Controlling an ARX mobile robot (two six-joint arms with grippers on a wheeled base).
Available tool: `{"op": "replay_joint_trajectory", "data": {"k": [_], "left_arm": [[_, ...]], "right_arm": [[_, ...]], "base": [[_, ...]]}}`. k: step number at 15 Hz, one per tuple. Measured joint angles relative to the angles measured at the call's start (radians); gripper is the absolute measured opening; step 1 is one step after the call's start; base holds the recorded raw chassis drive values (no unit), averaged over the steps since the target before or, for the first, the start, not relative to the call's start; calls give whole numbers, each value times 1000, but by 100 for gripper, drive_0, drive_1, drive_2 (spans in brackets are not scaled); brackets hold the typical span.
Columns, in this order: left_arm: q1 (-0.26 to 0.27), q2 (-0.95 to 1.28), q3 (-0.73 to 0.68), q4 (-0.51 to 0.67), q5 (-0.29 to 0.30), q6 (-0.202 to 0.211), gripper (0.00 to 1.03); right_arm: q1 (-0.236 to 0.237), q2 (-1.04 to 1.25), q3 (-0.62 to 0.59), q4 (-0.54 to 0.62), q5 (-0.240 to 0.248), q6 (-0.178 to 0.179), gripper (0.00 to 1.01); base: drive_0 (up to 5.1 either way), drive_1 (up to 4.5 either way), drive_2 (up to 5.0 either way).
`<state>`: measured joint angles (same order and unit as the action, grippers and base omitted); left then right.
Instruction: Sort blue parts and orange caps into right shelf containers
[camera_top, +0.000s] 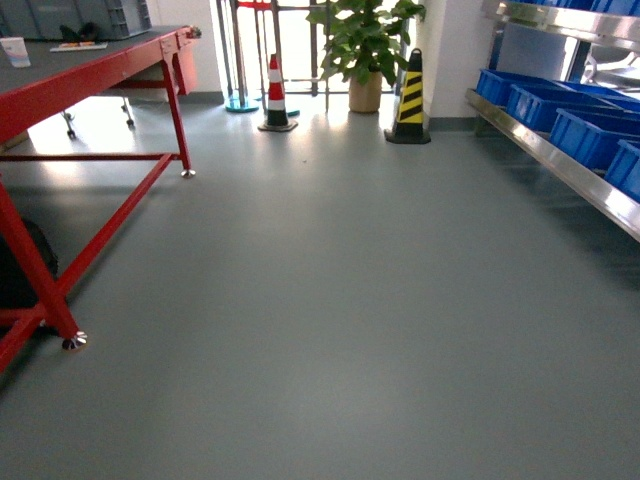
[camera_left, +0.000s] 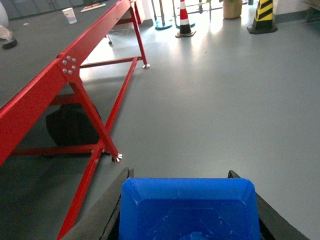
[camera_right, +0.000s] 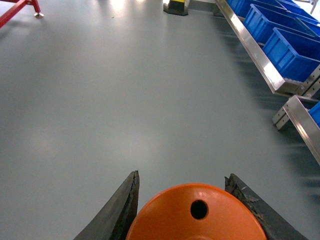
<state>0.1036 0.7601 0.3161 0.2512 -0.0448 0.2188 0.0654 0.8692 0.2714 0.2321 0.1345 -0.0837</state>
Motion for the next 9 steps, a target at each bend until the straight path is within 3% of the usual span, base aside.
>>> {"op": "replay_joint_trajectory", "data": {"k": [9], "left_arm": [[0,1,0,5,0,0,44]], "right_arm": [[0,-1,0,2,0,0,44]], "base": [[-1,420,-422]]}}
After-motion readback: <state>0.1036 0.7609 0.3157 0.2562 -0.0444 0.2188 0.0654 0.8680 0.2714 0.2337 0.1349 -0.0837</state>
